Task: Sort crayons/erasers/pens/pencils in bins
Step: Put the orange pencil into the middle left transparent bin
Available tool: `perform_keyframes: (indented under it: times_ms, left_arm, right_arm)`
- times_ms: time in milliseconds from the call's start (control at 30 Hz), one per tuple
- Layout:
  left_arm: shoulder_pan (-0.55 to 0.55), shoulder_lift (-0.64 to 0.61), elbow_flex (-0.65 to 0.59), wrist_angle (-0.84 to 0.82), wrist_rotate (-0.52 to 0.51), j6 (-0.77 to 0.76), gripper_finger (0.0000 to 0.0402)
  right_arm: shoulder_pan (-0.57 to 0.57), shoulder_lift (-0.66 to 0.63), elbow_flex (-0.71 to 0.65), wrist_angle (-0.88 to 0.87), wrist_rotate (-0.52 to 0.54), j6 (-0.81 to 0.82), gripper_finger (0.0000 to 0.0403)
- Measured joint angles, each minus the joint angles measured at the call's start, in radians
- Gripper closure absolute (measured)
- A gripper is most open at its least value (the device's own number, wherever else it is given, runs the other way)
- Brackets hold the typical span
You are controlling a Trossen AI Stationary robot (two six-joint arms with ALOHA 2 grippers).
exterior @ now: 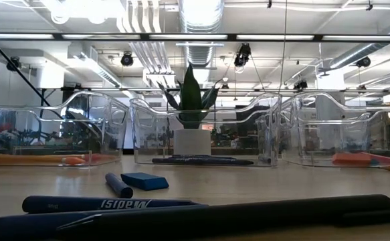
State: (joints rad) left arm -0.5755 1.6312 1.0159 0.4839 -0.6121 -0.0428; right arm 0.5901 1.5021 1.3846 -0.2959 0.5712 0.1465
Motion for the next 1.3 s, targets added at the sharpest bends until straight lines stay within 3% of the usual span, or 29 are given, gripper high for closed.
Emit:
perform_keyframes:
  times_ms: [200, 433, 633, 867, 967, 1100, 1300]
  left_arm:
    - [0.000, -0.038, -0.001, -0.353, 0.000, -0.210, 0.0388]
    - [0.028, -0.222, 0.002, -0.828, -0.052, -0.391, 0.0388]
    - [0.076, -0.381, -0.010, -1.290, -0.080, -0.689, 0.0388]
    - [0.121, -0.405, -0.016, -1.853, -0.061, -1.154, 0.0388]
    - [0.137, -0.396, -0.041, -1.929, 0.010, -1.231, 0.0388]
    - [0.145, -0.395, -0.110, -1.897, 0.110, -1.234, 0.0388]
    - [0.145, -0.395, -0.179, -1.879, 0.150, -1.234, 0.0388]
  right_arm:
    - [0.008, 0.001, 0.159, -0.517, -0.049, 0.315, 0.0235]
    - [0.035, 0.005, 0.133, -0.827, -0.203, 0.703, 0.0238]
    - [0.089, 0.005, 0.049, -0.909, -0.237, 0.924, 0.0249]
    - [0.130, 0.006, -0.052, -0.896, -0.314, 1.045, 0.0255]
    - [0.139, 0.006, -0.091, -0.898, -0.343, 1.088, 0.0253]
    - [0.150, 0.006, -0.136, -0.896, -0.370, 1.126, 0.0253]
    - [0.152, 0.006, -0.177, -0.896, -0.370, 1.138, 0.0252]
